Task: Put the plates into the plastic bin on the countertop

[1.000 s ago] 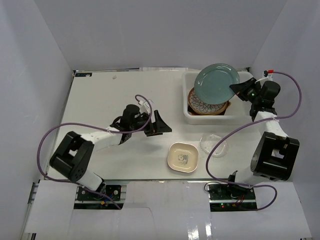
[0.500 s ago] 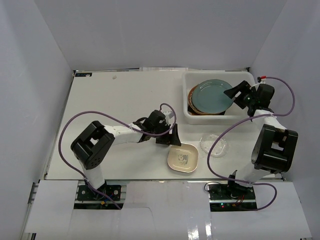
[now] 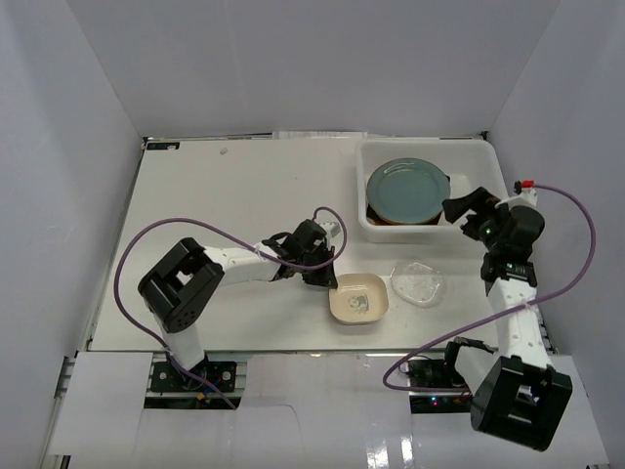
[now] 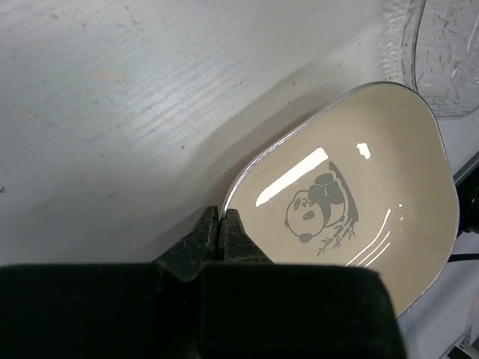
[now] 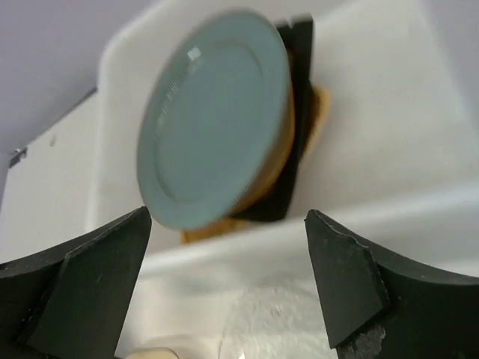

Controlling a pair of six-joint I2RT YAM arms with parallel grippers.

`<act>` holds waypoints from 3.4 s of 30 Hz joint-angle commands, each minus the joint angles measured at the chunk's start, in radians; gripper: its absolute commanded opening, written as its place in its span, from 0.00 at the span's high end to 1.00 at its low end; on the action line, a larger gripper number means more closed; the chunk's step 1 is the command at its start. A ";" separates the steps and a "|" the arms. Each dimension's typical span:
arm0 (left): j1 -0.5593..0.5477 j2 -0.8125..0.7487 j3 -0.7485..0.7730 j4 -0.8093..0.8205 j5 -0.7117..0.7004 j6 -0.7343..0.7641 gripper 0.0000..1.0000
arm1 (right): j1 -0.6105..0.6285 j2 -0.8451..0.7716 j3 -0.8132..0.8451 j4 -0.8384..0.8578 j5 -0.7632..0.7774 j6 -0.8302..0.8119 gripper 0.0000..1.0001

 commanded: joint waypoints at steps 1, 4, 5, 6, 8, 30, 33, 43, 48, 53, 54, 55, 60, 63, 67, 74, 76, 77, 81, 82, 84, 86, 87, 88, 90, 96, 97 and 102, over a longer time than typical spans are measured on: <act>-0.003 -0.095 -0.013 -0.006 -0.047 0.000 1.00 | 0.002 -0.104 -0.132 -0.137 0.073 -0.009 0.11; -0.003 -0.179 -0.027 0.018 -0.082 -0.015 1.00 | 0.009 -0.216 -0.223 -0.214 0.185 0.002 0.25; -0.003 -0.204 -0.022 0.020 -0.091 -0.020 1.00 | 0.012 -0.234 -0.260 -0.224 0.236 0.024 0.29; -0.003 -0.247 -0.004 0.021 -0.099 -0.021 1.00 | 0.014 -0.248 -0.272 -0.234 0.247 0.037 0.30; -0.003 -0.285 0.027 0.020 -0.127 -0.020 1.00 | 0.015 -0.239 -0.290 -0.249 0.239 0.061 0.29; 0.031 0.326 0.961 -0.110 -0.305 0.161 1.00 | 0.017 -0.006 -0.432 -0.166 0.107 0.103 0.57; 0.038 0.421 1.050 -0.112 -0.319 0.166 1.00 | 0.017 -0.016 -0.458 -0.142 0.081 0.117 0.72; 0.044 0.620 1.274 -0.094 -0.359 0.172 0.61 | 0.037 -0.191 -0.501 -0.235 -0.030 0.118 0.92; 0.046 0.580 1.270 -0.071 -0.308 0.160 0.19 | 0.070 -0.294 -0.455 -0.356 -0.072 0.109 0.92; 0.048 0.438 1.207 -0.023 -0.274 0.186 0.02 | 0.083 -0.357 -0.344 -0.433 -0.127 0.094 0.92; 0.046 0.416 1.199 -0.020 -0.267 0.187 0.02 | 0.084 -0.365 -0.326 -0.442 -0.136 0.094 0.92; 0.046 0.391 1.181 -0.015 -0.230 0.187 0.02 | 0.087 -0.377 -0.283 -0.462 -0.150 0.088 0.92; 0.046 0.220 1.101 -0.008 -0.176 0.181 0.02 | 0.107 -0.412 -0.130 -0.534 -0.167 0.071 0.92; 0.048 0.102 1.003 -0.006 -0.168 0.180 0.02 | 0.126 -0.426 -0.039 -0.528 -0.179 0.075 0.92; 0.046 -0.070 0.831 -0.009 -0.199 0.178 0.02 | 0.141 -0.409 0.053 -0.456 -0.187 0.072 0.92; 0.046 -0.400 0.483 -0.046 -0.306 0.164 0.02 | 0.152 -0.259 0.156 -0.294 -0.128 0.039 0.92; 0.046 -0.469 0.371 -0.066 -0.329 0.172 0.02 | 0.153 -0.167 0.208 -0.281 -0.058 -0.016 0.92; 0.046 -0.539 0.333 -0.072 -0.346 0.184 0.02 | 0.153 -0.135 0.228 -0.280 -0.034 -0.035 0.92; 0.048 -0.690 0.143 -0.095 -0.447 0.203 0.02 | 0.153 0.040 0.326 -0.291 0.003 -0.061 0.92; 0.048 -0.715 0.109 -0.100 -0.460 0.207 0.02 | 0.155 0.089 0.331 -0.236 0.012 -0.057 0.92; 0.051 -0.771 0.018 -0.103 -0.486 0.212 0.02 | 0.155 0.147 0.320 -0.170 0.075 -0.023 0.92; 0.049 -0.795 -0.037 -0.120 -0.515 0.212 0.02 | 0.156 0.197 0.349 -0.126 0.112 -0.006 0.92; 0.049 -0.808 -0.049 -0.133 -0.520 0.215 0.02 | 0.161 0.254 0.363 -0.119 0.136 -0.004 0.92; 0.051 -0.815 -0.057 -0.139 -0.520 0.216 0.02 | 0.167 0.290 0.380 -0.117 0.143 -0.003 0.92; 0.051 -0.821 -0.077 -0.155 -0.517 0.230 0.02 | 0.178 0.373 0.435 -0.132 0.178 -0.021 0.91; 0.049 -0.833 -0.119 -0.135 -0.533 0.236 0.02 | 0.219 0.494 0.508 -0.140 0.242 -0.035 0.87; 0.049 -0.822 -0.114 -0.136 -0.514 0.236 0.02 | 0.233 0.510 0.522 -0.142 0.253 -0.038 0.87; 0.049 -0.818 -0.102 -0.146 -0.506 0.239 0.02 | 0.304 0.597 0.611 -0.224 0.360 -0.067 0.60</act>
